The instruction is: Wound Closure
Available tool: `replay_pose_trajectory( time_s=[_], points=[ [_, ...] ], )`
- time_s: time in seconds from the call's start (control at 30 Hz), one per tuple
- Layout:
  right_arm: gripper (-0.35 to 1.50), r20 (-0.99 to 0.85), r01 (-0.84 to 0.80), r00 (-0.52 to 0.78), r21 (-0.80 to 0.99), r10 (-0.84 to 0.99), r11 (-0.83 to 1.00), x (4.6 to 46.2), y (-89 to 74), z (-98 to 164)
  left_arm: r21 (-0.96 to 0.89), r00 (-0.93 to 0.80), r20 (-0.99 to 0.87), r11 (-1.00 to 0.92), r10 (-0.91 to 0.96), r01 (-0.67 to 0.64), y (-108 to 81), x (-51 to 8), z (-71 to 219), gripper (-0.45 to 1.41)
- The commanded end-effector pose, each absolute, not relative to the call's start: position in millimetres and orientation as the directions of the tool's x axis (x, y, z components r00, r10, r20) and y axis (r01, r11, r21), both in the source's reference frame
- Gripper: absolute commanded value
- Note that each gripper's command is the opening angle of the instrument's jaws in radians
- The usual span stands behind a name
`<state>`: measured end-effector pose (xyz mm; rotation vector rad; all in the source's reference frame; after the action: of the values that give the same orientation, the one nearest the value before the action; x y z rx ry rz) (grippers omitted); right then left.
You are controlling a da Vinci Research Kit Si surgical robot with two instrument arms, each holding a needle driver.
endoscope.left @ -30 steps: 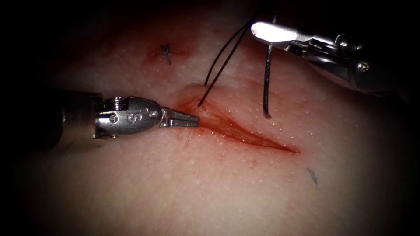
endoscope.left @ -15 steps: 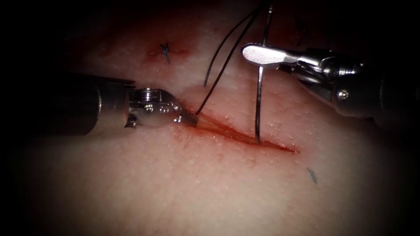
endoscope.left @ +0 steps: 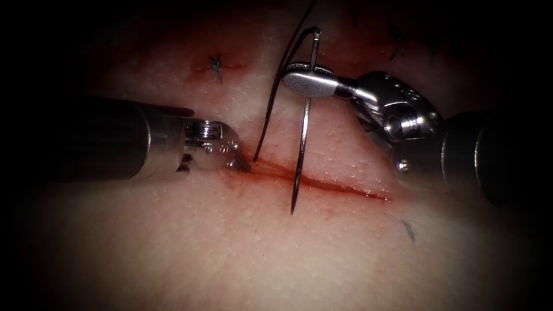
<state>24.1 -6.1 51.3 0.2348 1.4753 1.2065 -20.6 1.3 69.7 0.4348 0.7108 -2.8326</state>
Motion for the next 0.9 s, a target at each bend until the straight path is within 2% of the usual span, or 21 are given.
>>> replay_pose_trajectory(
  time_s=[0.03, 0.07, 0.13, 0.17, 0.27, 0.5, 0.73, 0.9],
  points=[
    [-0.35, -0.668, -0.501, -0.286, 0.715, 0.687, 0.487, 25.6, -6.5, 52.5, -0.429, -0.939, -0.326, -0.868, -0.109, 0.25, 0.9, -21.2, 70.4, -0.45],
    [-0.35, -0.691, -0.52, -0.268, 0.69, 0.671, 0.503, 25.9, -6.6, 52.7, -0.428, -0.939, -0.326, -0.868, -0.109, 0.25, 0.8, -21.2, 70.4, -0.45],
    [-0.35, -0.732, -0.547, -0.236, 0.644, 0.639, 0.535, 26.4, -6.6, 53.1, -0.432, -0.942, -0.321, -0.869, -0.1, 0.24, 0.7, -21.1, 70.3, -0.28],
    [-0.35, -0.756, -0.567, -0.209, 0.61, 0.62, 0.553, 26.7, -6.7, 53.4, -0.434, -0.943, -0.319, -0.87, -0.096, 0.235, 0.6, -21.1, 70.3, -0.3],
    [-0.35, -0.793, -0.608, -0.153, 0.546, 0.589, 0.577, 27.1, -6.7, 53.8, -0.439, -0.946, -0.312, -0.871, -0.084, 0.222, 0.4, -20.7, 70.3, -0.16],
    [-0.35, -0.829, -0.658, -0.105, 0.472, 0.549, 0.587, 27.4, -6.7, 54.0, -0.458, -0.96, -0.28, -0.875, -0.022, 0.154, -0.2, -20.3, 70.3, 0.2],
    [-0.35, -0.849, -0.669, -0.097, 0.442, 0.52, 0.597, 27.7, -6.4, 54.6, -0.47, -0.958, -0.285, -0.874, 0.021, 0.12, -0.7, -20.4, 70.2, 0.39],
    [-0.35, -0.885, -0.681, -0.046, 0.367, 0.463, 0.634, 28.1, -6.4, 54.8, -0.482, -0.955, -0.295, -0.869, 0.04, 0.112, -1.2, -20.4, 69.9, 0.54]
  ],
)
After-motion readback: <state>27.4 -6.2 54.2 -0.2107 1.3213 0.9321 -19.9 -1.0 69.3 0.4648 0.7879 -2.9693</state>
